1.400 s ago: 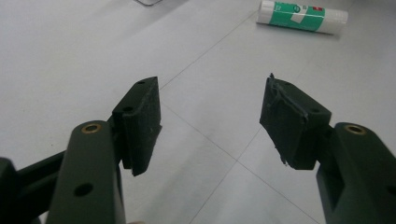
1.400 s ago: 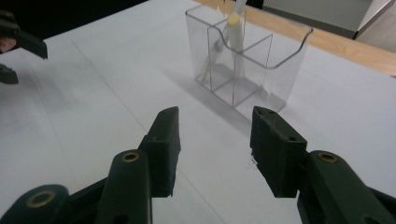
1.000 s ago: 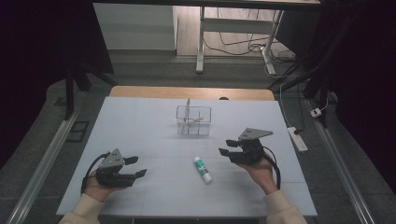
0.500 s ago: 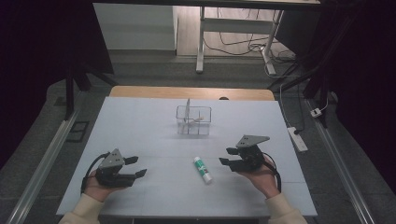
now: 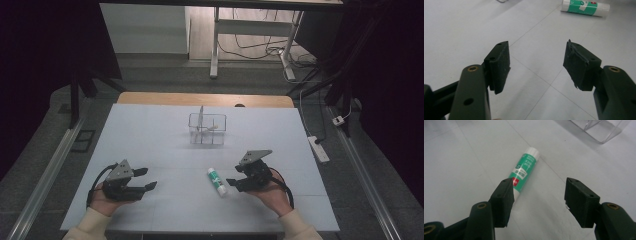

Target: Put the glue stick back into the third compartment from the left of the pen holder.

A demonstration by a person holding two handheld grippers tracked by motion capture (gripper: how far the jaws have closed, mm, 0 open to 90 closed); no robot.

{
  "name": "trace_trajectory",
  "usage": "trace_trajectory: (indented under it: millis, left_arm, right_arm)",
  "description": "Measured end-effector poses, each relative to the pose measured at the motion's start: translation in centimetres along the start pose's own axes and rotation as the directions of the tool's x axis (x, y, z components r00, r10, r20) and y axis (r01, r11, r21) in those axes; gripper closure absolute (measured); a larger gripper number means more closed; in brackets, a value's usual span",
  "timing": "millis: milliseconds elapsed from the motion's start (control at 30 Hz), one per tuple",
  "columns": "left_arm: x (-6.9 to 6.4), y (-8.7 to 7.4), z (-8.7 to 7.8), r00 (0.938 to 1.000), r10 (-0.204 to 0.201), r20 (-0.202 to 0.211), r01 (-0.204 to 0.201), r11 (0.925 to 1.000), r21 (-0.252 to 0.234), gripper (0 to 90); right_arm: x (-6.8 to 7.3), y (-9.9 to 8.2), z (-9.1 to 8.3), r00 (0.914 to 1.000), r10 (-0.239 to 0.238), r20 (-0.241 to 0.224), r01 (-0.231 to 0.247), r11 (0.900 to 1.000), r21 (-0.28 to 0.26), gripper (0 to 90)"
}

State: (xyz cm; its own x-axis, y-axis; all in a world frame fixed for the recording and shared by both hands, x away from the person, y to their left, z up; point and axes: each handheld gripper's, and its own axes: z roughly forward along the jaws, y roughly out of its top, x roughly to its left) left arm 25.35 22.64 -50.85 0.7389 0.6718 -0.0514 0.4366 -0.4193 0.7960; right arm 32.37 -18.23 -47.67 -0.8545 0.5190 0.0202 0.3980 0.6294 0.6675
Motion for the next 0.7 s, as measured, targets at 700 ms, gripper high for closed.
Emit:
trace_trajectory:
  millis: [700]
  left_arm:
    - [0.0, -0.1, 0.0, 1.0000, 0.003, -0.004, -0.003, 1.0000, 0.005, 37.9]
  right_arm:
    - [2.6, 1.3, 4.0, 0.9994, -0.017, 0.030, 0.013, 0.9915, 0.129, 35.3]
